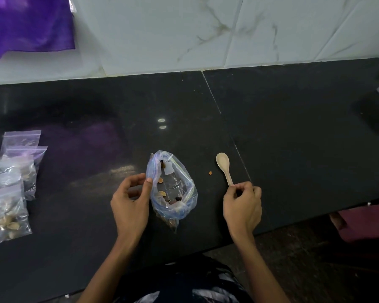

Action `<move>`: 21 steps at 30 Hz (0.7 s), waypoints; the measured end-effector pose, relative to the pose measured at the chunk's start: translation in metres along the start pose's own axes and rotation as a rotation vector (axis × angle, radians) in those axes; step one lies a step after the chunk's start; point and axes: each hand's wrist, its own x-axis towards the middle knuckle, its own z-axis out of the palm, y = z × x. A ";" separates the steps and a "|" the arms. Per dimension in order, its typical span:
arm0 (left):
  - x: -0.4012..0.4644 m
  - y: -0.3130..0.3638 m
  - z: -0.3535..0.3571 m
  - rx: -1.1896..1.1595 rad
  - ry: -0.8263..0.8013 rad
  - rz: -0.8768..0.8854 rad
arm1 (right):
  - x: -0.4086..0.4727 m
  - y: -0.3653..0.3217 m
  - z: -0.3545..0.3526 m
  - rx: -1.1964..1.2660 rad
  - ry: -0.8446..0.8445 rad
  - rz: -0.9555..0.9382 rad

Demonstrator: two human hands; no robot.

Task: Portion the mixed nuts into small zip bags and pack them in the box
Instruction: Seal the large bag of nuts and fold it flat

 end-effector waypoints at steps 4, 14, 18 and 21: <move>-0.003 0.000 0.000 -0.009 0.008 0.010 | 0.003 0.001 -0.002 -0.016 -0.045 0.002; -0.006 0.001 0.003 -0.027 0.033 -0.007 | 0.018 -0.031 0.018 -0.401 -0.096 -0.567; -0.006 0.001 0.004 -0.030 0.048 -0.008 | 0.018 -0.029 0.022 -0.464 -0.128 -0.532; -0.008 -0.001 0.005 -0.030 0.074 -0.016 | 0.019 -0.033 0.020 -0.488 -0.124 -0.566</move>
